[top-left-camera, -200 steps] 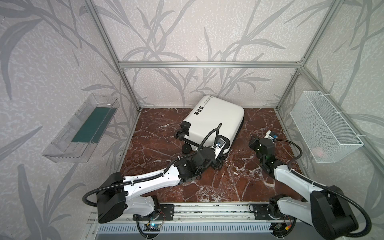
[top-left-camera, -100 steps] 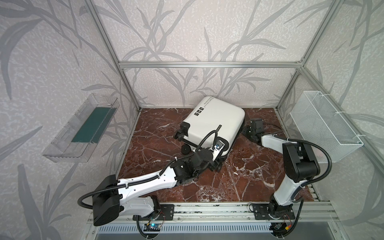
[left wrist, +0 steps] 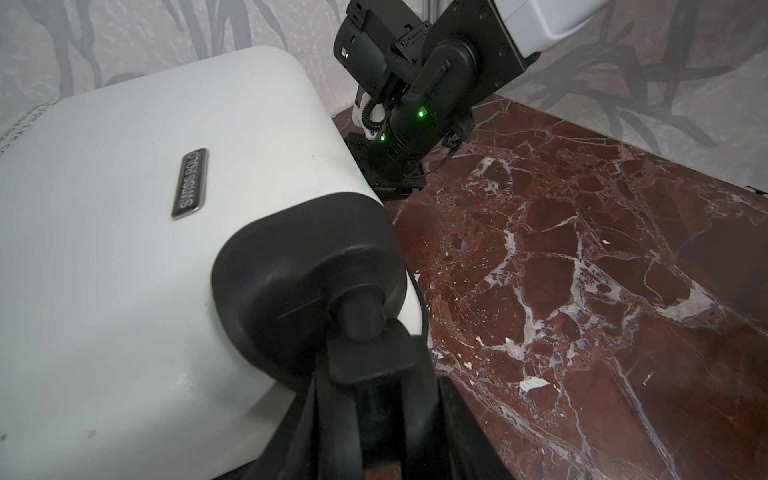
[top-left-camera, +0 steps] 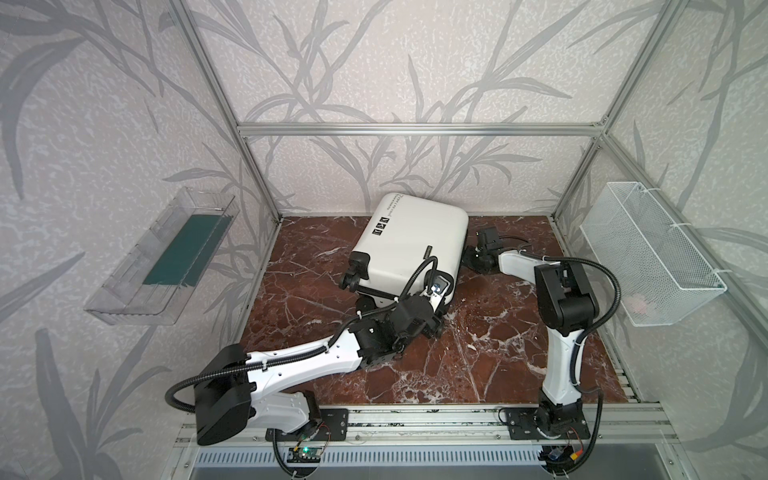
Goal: Pack the luggage
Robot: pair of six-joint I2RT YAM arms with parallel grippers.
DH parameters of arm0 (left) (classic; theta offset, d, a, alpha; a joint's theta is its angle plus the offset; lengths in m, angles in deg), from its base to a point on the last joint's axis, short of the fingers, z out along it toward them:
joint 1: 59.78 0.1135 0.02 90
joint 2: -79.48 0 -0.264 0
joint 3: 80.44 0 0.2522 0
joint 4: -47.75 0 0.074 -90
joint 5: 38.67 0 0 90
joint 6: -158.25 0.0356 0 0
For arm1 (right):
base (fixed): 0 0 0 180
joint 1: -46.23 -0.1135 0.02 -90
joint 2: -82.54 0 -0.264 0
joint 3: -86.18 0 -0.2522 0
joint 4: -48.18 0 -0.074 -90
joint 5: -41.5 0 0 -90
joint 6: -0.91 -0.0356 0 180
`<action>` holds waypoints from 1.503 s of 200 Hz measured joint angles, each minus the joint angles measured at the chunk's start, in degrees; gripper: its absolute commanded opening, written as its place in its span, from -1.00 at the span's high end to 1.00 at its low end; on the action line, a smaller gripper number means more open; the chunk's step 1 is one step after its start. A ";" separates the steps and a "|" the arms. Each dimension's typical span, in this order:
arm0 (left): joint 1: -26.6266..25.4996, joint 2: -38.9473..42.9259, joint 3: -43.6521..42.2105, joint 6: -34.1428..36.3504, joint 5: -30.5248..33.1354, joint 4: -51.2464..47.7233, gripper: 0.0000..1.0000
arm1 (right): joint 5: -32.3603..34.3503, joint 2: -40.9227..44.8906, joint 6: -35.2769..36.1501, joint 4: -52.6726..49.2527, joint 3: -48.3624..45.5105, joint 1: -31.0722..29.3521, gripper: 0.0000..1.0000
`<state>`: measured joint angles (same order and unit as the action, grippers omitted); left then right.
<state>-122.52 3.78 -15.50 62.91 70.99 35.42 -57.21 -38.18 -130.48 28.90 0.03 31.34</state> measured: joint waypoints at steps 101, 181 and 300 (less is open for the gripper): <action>-0.61 -3.28 3.21 3.28 3.43 0.37 1.00 | -4.66 24.59 3.80 11.85 -25.99 -2.69 -0.01; -1.40 -4.24 3.56 5.86 2.84 1.99 1.00 | 9.44 53.70 11.02 22.49 -57.53 -22.29 -0.42; -2.43 -5.20 4.11 5.84 -0.70 3.74 1.00 | 44.19 45.27 25.57 59.76 -68.22 -51.95 0.06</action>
<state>-124.94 -1.43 -11.39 68.74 70.29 39.16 -13.01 7.08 -104.91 88.66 -68.18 -20.62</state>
